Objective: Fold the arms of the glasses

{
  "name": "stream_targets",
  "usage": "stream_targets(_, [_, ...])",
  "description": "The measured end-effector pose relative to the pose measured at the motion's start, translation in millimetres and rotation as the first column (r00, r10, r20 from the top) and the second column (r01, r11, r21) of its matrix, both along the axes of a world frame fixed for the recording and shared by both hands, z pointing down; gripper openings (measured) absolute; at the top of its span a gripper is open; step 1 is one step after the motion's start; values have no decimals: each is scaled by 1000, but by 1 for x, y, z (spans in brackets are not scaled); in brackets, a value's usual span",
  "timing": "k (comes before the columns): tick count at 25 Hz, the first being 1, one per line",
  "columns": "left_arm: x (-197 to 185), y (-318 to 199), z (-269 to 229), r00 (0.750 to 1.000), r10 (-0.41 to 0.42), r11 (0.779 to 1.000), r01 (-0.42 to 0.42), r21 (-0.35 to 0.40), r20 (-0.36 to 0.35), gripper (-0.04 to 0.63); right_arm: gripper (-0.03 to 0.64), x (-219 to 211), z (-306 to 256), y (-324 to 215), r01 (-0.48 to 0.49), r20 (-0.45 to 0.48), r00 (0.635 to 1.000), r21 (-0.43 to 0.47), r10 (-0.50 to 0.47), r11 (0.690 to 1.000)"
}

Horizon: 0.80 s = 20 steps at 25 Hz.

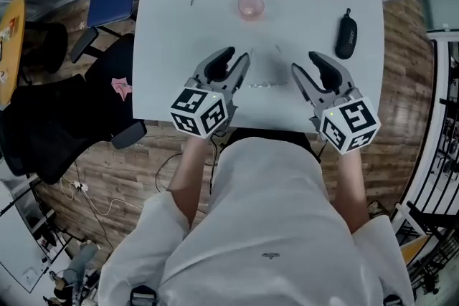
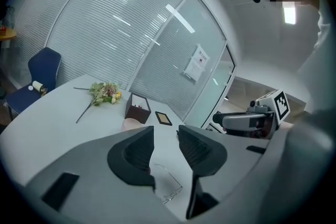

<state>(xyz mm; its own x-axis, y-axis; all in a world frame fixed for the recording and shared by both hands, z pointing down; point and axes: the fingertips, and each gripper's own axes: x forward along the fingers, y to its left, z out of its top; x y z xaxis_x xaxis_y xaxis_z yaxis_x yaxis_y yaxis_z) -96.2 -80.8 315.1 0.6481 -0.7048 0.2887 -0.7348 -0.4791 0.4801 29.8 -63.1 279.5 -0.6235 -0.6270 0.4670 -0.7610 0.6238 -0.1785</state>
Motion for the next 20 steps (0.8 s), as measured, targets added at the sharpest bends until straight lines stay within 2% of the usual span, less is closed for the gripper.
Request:
stream_targets(6, [7,15,21,999,34,998,-33,-57,14,141,184,7,22,14,-37,9,999,-72,38,997])
stream_targets(13, [25,31,51,998,54,987,-52,-149,10,141,187,7,52,28,-2,14,1000,-147,4,989])
stream_targets(20, [34,47,72,996,81,980,-74,-186,31,141,187,4,78,42,47,-39,998,-183,-55,982])
